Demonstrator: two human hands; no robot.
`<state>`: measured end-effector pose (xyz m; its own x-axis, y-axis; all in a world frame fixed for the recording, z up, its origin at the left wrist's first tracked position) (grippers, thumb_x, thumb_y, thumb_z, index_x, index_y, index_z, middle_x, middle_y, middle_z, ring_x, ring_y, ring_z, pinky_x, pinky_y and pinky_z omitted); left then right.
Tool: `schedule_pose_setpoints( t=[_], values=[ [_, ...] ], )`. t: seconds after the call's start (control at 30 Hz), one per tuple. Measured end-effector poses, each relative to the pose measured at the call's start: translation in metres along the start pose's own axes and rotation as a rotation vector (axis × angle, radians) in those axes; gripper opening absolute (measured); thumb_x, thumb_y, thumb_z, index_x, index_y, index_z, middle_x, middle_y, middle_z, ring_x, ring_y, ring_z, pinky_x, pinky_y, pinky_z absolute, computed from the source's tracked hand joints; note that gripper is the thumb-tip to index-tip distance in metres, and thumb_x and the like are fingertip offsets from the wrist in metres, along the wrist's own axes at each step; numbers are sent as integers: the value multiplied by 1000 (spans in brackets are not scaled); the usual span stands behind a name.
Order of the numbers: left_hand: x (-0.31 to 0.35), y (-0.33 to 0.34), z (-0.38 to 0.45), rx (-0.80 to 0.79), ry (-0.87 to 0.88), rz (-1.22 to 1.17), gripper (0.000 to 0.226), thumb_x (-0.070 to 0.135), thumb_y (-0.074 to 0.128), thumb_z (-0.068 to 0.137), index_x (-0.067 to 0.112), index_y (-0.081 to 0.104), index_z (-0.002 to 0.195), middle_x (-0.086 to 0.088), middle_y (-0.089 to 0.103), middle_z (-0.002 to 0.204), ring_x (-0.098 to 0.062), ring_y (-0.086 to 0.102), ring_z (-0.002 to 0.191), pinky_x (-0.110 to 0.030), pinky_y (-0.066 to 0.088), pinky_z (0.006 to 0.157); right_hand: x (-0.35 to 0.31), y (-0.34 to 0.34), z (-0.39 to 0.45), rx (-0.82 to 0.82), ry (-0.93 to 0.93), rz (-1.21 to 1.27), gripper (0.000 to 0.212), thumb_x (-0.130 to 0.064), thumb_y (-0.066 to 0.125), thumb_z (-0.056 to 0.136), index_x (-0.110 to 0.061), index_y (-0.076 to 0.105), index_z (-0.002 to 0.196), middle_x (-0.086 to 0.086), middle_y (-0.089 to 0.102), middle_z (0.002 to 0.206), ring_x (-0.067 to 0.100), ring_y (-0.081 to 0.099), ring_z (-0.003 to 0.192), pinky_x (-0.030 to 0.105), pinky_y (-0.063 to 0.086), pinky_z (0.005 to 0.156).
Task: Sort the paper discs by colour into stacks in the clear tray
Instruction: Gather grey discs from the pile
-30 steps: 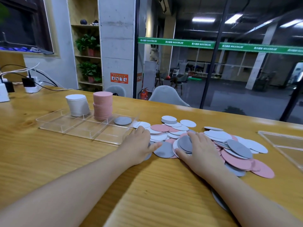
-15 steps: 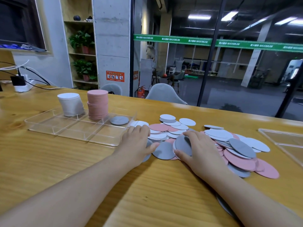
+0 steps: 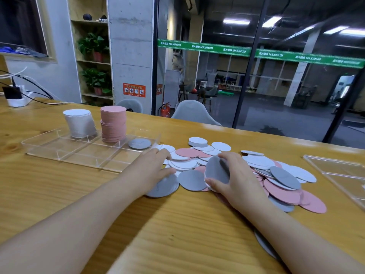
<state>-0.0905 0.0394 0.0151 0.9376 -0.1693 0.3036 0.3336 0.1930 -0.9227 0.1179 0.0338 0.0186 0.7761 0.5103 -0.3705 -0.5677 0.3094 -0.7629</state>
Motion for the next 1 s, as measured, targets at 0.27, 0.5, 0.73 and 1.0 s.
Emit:
schedule_pose_setpoints(
  t=[0.27, 0.5, 0.73, 1.0],
  values=[
    [-9, -4, -14, -373, -26, -65, 67, 47, 66, 82, 40, 31, 138, 17, 42, 136, -9, 44, 122, -32, 35, 104, 1, 4, 3, -8, -53, -20, 83, -34, 78, 73, -18, 32, 141, -5, 39, 131, 11, 31, 121, 9, 15, 94],
    [3, -11, -15, -270, 27, -125, 65, 27, 69, 82, 53, 32, 127, 14, 32, 116, -11, 55, 91, -20, 45, 70, 2, 3, 4, -28, -25, 25, 65, -12, 64, 85, -21, 31, 141, -4, 31, 134, 13, 28, 124, 10, 15, 93],
    [-8, -19, -4, 1, -27, -582, 35, 9, 66, 84, 31, 56, 110, 9, 58, 95, -12, 59, 86, -19, 45, 66, -2, 0, 2, -21, 88, 232, 37, -7, 46, 96, -25, 39, 127, -13, 40, 118, -1, 38, 103, 3, 30, 82],
    [12, 2, -6, -57, -29, -777, 22, 22, 45, 99, 37, 61, 99, 0, 60, 99, -18, 58, 77, -35, 56, 58, -18, -5, 3, -10, 87, 352, 14, -17, 55, 93, -27, 64, 90, -2, 56, 95, 3, 49, 85, 19, 45, 55]
  ],
)
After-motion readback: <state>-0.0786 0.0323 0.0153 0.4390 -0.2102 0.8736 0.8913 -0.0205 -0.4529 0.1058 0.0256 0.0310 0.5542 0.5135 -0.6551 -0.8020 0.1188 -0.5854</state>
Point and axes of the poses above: each hand's wrist, its own z-axis towards the middle knuckle, its own y-axis out of the palm, x = y × z, the point moved 5 cm from there along z, towards the middle knuckle
